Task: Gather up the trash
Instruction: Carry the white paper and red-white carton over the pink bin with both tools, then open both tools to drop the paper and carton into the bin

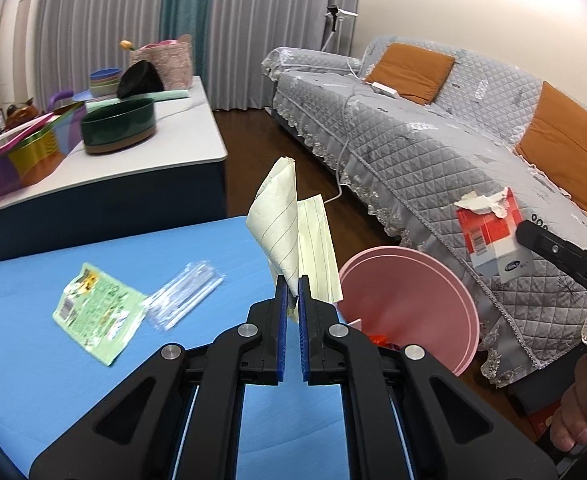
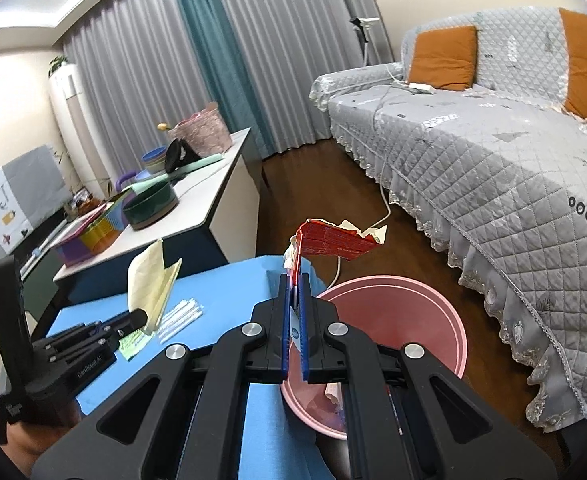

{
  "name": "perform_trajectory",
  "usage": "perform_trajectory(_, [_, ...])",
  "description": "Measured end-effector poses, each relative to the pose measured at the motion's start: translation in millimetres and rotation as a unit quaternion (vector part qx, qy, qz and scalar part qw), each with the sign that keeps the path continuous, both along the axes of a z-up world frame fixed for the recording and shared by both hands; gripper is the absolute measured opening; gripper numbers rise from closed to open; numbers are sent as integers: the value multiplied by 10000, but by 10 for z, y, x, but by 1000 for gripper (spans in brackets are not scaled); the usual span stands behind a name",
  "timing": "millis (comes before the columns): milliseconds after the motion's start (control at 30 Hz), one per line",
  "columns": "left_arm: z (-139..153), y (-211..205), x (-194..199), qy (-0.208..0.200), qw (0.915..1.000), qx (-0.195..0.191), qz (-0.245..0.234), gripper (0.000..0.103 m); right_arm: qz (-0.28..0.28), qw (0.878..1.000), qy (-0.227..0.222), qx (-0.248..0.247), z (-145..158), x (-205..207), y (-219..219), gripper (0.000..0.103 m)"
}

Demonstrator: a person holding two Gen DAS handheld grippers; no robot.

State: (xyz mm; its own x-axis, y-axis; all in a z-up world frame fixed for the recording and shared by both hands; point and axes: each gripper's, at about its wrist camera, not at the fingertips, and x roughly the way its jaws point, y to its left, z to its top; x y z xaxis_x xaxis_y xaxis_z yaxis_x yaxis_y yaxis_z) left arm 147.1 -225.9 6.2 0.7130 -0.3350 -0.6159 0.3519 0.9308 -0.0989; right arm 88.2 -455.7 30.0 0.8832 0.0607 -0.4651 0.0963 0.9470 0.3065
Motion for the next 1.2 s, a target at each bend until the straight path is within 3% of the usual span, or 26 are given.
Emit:
perform_trajectory(433, [-20,-491,166,23,9994,79,-326,5,-494,9986,173,123,-151,177,-366,4])
perform_trajectory(1067, [-204,-961,285,239,9964,-46,-809,5,-699,9950,691,190,-409,287,-505,4])
perform_trajectory(1133, [-211,-994,307,295,9955,-67,-896,6,-689,9945,763,187,-428,305,-501,8])
perform_trajectory(1200, [-224,-1036,338,344,9949,-33,-949,10,-721,9931,907,179,-467,336,-507,18])
